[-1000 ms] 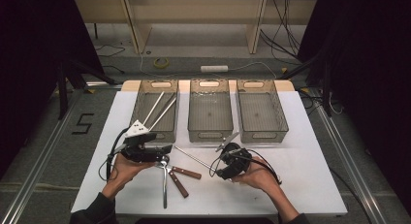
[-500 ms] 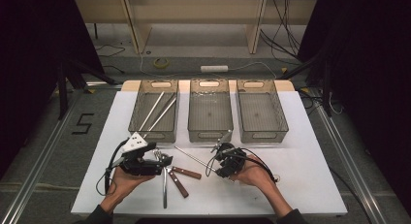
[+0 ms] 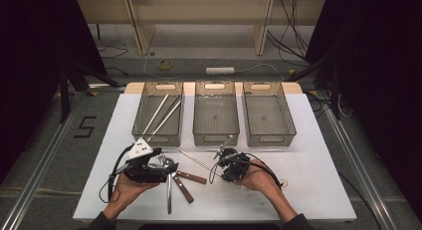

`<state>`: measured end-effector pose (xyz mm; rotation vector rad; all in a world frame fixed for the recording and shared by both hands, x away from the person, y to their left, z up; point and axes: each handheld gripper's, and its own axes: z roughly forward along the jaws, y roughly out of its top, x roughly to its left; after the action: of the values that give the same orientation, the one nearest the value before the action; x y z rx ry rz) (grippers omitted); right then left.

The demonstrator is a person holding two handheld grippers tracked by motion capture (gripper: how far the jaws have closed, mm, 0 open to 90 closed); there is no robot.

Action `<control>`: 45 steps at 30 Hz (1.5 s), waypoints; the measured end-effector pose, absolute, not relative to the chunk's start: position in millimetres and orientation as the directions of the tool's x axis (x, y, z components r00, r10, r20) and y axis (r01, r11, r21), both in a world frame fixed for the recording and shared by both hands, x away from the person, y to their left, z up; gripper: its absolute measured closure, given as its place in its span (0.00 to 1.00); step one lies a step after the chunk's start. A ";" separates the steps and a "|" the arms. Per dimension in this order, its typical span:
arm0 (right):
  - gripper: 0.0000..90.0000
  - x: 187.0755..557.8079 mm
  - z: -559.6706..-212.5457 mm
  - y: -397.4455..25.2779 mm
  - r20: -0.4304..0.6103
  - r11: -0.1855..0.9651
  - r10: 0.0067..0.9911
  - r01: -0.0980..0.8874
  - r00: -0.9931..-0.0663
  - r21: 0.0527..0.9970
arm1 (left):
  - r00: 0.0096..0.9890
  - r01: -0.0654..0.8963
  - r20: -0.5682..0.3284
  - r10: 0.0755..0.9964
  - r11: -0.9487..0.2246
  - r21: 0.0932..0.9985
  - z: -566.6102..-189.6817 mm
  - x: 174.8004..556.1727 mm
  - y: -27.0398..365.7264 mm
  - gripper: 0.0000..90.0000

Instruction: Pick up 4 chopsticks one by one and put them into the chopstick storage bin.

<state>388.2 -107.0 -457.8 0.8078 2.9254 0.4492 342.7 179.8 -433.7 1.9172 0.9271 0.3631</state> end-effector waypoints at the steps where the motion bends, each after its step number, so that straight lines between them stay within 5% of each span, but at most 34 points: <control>1: 0.88 387.8 -458.7 -106.6 0.007 0.822 0.510 0.490 -0.860 0.291 | 0.670 0.453 -0.124 0.732 -0.270 0.850 -433.9 342.7 179.4 0.18; 25: 0.95 387.8 -450.5 -109.5 0.008 0.824 0.490 0.466 -0.872 0.321 | 0.698 0.444 -0.101 0.709 -0.318 0.838 -434.6 343.6 171.9 0.19; 45: 0.95 386.2 -430.0 -113.7 -0.002 0.841 0.450 0.423 -0.893 0.338 | 0.882 0.297 0.048 0.470 -0.632 0.716 -454.0 389.5 98.5 0.28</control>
<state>386.2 -113.7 -430.0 0.6969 2.9357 0.5099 389.5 98.5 -454.0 2.2966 0.5487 0.2968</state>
